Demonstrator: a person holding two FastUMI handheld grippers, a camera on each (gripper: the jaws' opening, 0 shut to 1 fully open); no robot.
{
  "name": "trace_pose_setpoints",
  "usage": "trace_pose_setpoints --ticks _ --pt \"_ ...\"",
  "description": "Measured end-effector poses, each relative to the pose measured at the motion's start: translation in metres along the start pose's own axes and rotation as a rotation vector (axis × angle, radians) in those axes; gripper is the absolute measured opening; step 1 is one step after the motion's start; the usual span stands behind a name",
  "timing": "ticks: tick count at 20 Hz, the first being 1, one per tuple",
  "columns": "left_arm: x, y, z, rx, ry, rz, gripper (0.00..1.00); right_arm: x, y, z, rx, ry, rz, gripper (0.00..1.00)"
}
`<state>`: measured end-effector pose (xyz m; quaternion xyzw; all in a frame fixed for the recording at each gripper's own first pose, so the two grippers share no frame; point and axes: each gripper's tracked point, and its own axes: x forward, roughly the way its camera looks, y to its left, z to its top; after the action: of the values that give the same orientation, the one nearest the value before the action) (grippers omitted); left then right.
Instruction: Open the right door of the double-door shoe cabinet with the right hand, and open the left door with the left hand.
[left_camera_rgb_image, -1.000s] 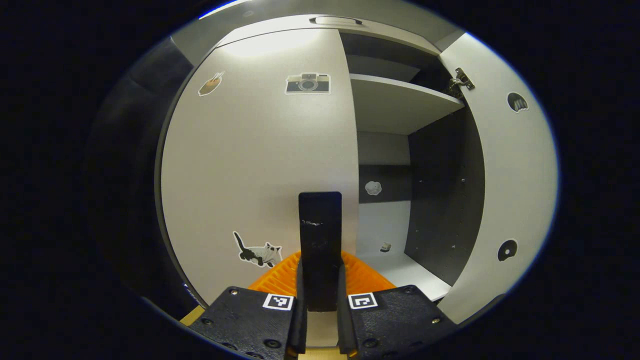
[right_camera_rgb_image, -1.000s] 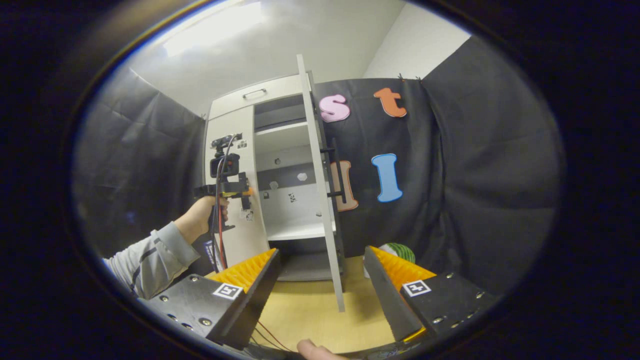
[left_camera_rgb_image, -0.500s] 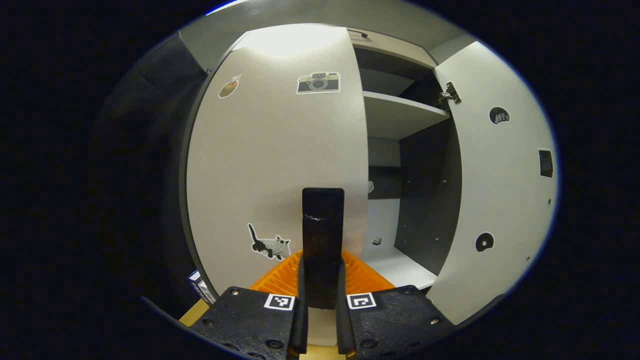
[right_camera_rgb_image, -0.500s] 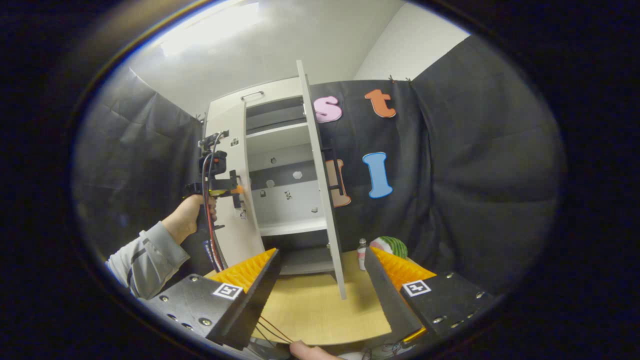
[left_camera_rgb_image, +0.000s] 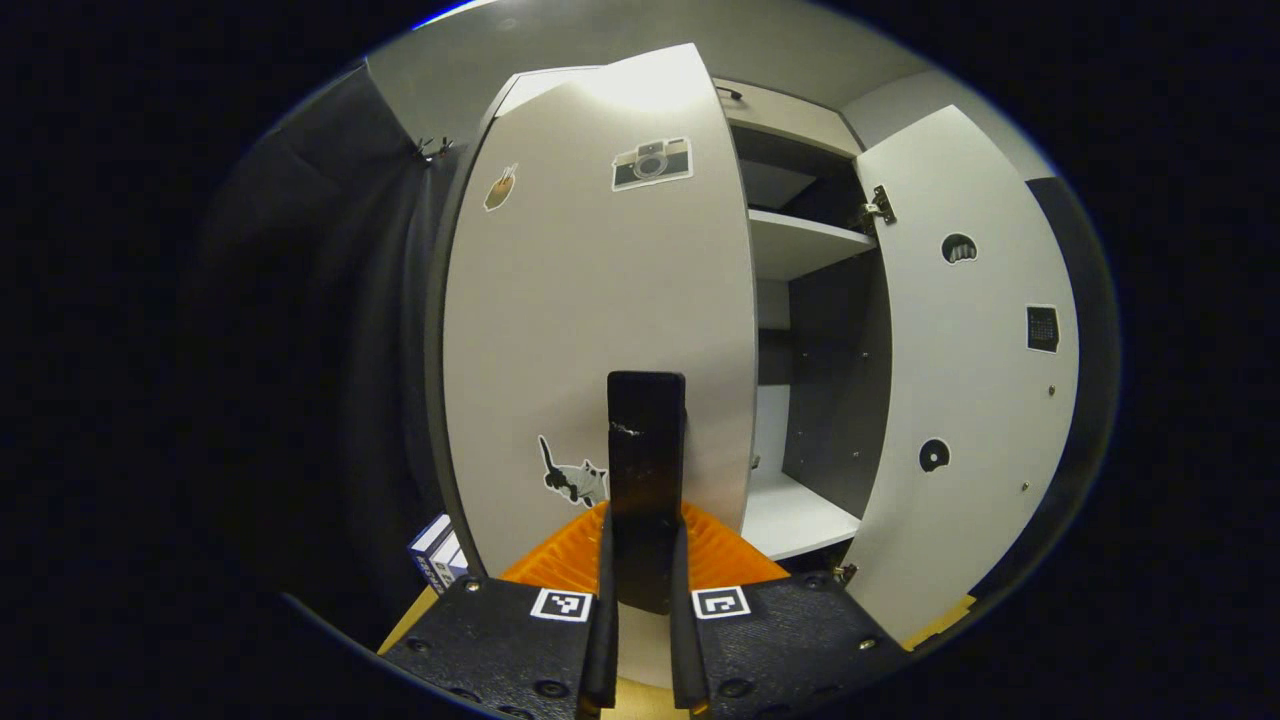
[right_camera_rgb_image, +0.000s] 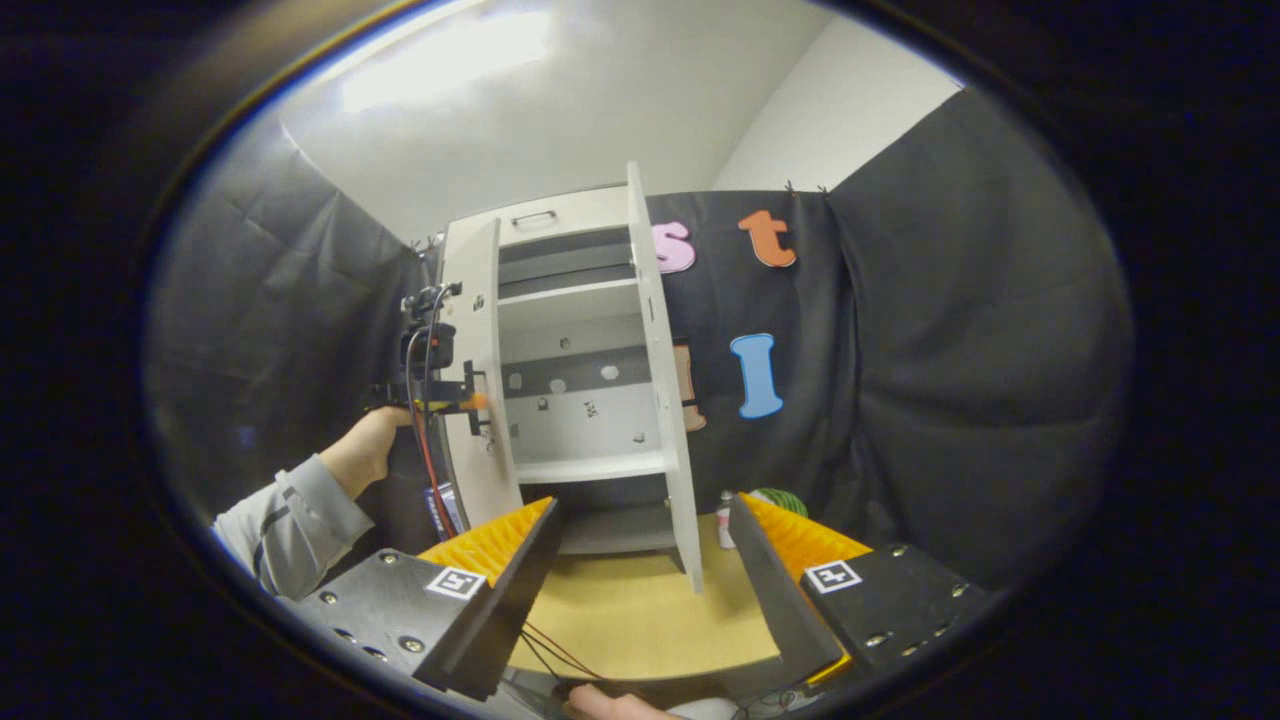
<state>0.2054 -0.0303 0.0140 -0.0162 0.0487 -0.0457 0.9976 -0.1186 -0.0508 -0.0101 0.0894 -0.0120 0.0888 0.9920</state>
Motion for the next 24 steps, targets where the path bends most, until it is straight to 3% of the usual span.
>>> trace_pose_setpoints --ticks 4,17,24 --pt "-0.019 0.015 -0.001 0.007 -0.005 0.004 0.22 -0.011 0.013 -0.009 -0.060 0.014 0.007 1.00" --pt "-0.059 0.066 -0.005 0.064 -0.023 0.020 0.18 -0.006 0.033 -0.019 -0.021 0.026 0.041 1.00" --pt "-0.079 0.129 -0.002 0.091 -0.033 0.123 0.05 -0.005 0.049 -0.027 -0.022 0.035 0.066 1.00"
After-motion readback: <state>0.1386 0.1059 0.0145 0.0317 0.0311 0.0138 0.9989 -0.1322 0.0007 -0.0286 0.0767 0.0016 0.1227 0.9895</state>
